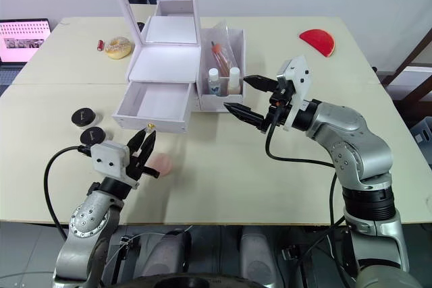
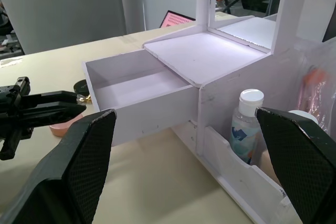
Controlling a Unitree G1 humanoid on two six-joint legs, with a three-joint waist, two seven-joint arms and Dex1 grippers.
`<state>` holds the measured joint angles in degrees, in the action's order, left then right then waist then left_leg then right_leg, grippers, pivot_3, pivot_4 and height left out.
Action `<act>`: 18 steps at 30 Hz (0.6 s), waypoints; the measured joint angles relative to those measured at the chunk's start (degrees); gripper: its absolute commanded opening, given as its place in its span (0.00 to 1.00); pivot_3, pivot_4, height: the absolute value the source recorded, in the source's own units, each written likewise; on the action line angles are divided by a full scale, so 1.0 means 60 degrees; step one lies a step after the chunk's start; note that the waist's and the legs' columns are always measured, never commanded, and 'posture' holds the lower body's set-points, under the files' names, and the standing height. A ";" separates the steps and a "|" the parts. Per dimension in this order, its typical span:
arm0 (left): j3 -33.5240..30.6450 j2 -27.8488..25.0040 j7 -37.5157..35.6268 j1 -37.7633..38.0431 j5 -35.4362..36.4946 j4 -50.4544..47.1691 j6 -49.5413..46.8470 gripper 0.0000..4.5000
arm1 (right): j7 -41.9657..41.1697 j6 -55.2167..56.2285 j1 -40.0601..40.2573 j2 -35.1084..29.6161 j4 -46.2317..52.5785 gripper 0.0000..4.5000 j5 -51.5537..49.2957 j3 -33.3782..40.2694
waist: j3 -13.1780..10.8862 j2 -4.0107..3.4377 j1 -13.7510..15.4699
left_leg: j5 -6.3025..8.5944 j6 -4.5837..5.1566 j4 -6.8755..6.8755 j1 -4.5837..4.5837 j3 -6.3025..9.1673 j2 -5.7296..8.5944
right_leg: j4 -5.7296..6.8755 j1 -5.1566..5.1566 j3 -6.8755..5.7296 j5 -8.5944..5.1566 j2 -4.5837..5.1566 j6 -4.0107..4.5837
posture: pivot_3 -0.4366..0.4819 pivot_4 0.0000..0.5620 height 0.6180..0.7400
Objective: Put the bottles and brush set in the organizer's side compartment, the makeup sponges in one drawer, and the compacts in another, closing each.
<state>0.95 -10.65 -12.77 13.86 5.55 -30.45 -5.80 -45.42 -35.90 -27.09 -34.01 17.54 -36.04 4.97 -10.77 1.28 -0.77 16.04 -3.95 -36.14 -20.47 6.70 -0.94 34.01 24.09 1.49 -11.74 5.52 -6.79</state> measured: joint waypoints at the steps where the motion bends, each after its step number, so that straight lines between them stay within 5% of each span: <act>1: 0.0006 -0.0002 -0.0001 -0.0014 0.0000 0.0000 -0.0021 0.07 | 0.0000 0.0000 0.0000 -0.0001 0.0000 1.00 0.0000 0.0000 | 0.0000 0.0000 0.0002 | 0.0000 0.0000 0.0000 -0.0001 0.0000 0.0000 | 0.0000 0.0000 0.0000 0.0000 0.0000 0.0001 | 0.48 0.27 1.00; 6: 0.0019 -0.0098 -0.0141 -0.0113 0.0019 0.0003 -0.0082 0.07 | -0.0003 0.0010 0.0000 -0.0002 -0.0006 1.00 0.0001 0.0000 | 0.0000 0.0000 0.0005 | 0.0000 0.0000 -0.0001 -0.0001 0.0000 0.0000 | 0.0000 0.0000 0.0000 0.0000 0.0000 0.0001 | 0.48 0.27 1.00; 7: 0.0027 -0.0101 -0.0163 -0.0127 0.0027 0.0005 -0.0100 0.31 | -0.0003 0.0020 0.0000 -0.0004 -0.0024 1.00 0.0001 0.0000 | 0.0000 0.0000 0.0005 | 0.0000 0.0000 -0.0002 -0.0002 -0.0001 0.0000 | 0.0000 0.0000 0.0000 0.0000 0.0000 0.0001 | 0.48 0.27 1.00; 13: 0.0081 -0.0177 -0.0355 -0.0216 0.0036 0.0008 -0.0167 0.99 | 0.0002 0.0039 0.0000 -0.0007 -0.0166 1.00 0.0063 0.0000 | 0.0000 0.0000 0.0007 | 0.0000 0.0000 0.0001 -0.0003 0.0000 0.0000 | -0.0001 0.0001 0.0000 0.0000 0.0000 0.0001 | 0.48 0.27 1.00; 18: 0.0072 -0.0186 -0.0416 -0.0149 0.0102 0.0006 -0.0175 0.99 | 0.0002 0.0039 0.0000 -0.0009 -0.0166 1.00 0.0073 0.0000 | 0.0000 -0.0001 0.0002 | 0.0000 0.0000 0.0001 -0.0002 0.0000 0.0000 | 0.0000 0.0003 0.0000 0.0000 0.0000 0.0000 | 0.48 0.27 1.00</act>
<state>1.38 -11.77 -15.26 12.96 6.17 -30.42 -6.85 -45.41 -35.67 -27.09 -34.07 16.54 -35.60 4.97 -10.77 1.28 -0.76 16.05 -3.95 -36.13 -20.48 6.70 -0.94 34.01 24.11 1.49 -11.74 5.52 -6.79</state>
